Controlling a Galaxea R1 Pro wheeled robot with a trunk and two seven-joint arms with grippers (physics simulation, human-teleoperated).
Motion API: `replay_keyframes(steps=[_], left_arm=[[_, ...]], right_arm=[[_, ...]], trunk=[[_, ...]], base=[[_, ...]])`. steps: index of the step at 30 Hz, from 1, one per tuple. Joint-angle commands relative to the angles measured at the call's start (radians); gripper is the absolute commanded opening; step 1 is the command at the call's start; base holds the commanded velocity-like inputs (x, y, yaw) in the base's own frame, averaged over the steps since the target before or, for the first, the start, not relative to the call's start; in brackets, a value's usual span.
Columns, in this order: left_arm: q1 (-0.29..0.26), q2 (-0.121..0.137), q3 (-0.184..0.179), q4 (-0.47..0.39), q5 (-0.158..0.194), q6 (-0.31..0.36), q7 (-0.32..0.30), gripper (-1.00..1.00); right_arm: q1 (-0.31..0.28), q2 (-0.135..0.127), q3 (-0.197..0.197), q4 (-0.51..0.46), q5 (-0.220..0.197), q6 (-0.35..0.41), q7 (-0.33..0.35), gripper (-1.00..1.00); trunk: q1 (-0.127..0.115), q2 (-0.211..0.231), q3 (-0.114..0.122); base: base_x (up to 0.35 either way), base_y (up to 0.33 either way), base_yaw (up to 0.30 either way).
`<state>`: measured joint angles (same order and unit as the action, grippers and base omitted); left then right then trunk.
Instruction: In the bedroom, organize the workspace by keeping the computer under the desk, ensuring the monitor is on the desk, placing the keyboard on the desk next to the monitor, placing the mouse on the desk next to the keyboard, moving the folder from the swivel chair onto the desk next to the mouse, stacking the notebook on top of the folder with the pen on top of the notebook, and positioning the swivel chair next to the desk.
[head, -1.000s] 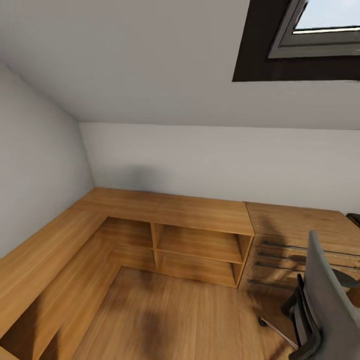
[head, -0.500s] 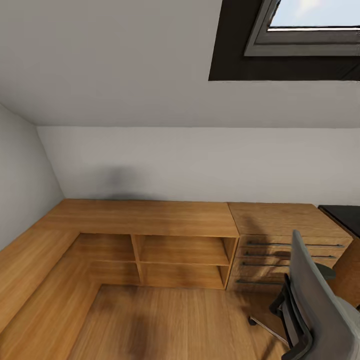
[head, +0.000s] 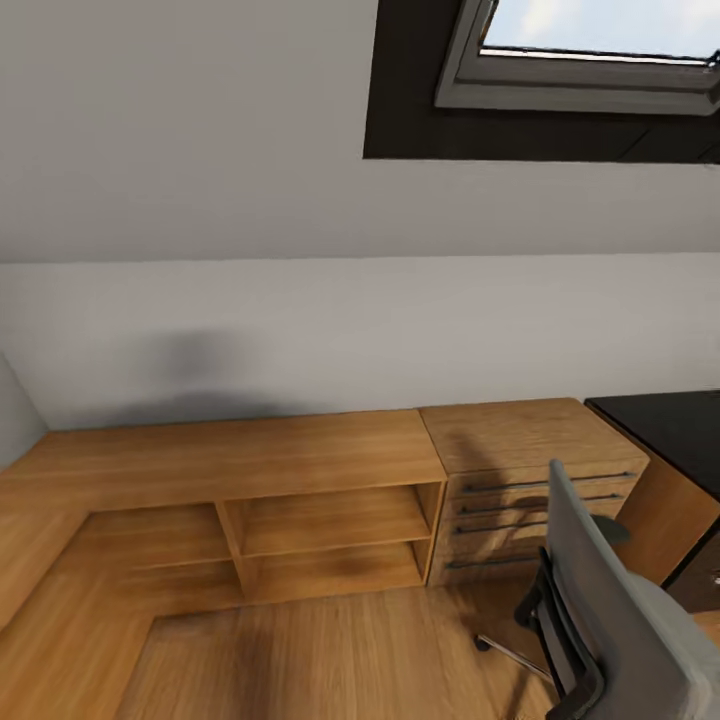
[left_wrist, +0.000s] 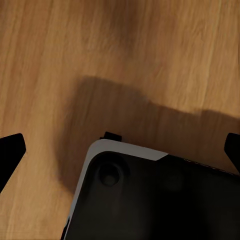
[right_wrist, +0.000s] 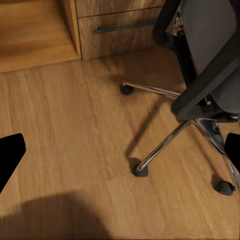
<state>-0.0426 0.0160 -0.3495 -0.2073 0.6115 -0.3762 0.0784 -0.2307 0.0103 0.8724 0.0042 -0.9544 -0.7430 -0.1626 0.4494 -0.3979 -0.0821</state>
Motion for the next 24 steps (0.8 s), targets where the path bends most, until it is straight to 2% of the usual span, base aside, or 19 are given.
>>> replay_keyframes(steps=[1, 7, 18, 24], left_arm=[[0.0, 0.001, -0.008, -0.001, 0.002, -0.002, 0.008, 1.0], [0.0, 0.001, -0.008, -0.001, 0.002, -0.002, 0.006, 1.0], [0.0, 0.001, -0.008, -0.002, 0.002, -0.003, 0.006, 1.0], [0.0, 0.001, -0.008, -0.001, 0.002, -0.004, 0.006, 1.0]], right_arm=[[-0.001, 0.0, 0.008, 0.0, 0.0, -0.001, -0.009, 1.0], [-0.001, 0.0, 0.008, 0.0, 0.0, -0.001, -0.009, 1.0], [-0.001, 0.0, 0.008, 0.0, 0.0, -0.001, -0.009, 1.0], [-0.001, 0.0, 0.009, 0.0, 0.0, -0.001, -0.009, 1.0]], trunk=[[0.001, -0.002, -0.002], [0.001, -0.002, 0.001], [0.001, -0.002, 0.006], [0.001, -0.002, 0.008]], base=[[0.019, 0.256, -0.296], [0.004, 0.18, -0.289], [0.001, 0.047, -0.275], [0.0, 0.227, -0.272]])
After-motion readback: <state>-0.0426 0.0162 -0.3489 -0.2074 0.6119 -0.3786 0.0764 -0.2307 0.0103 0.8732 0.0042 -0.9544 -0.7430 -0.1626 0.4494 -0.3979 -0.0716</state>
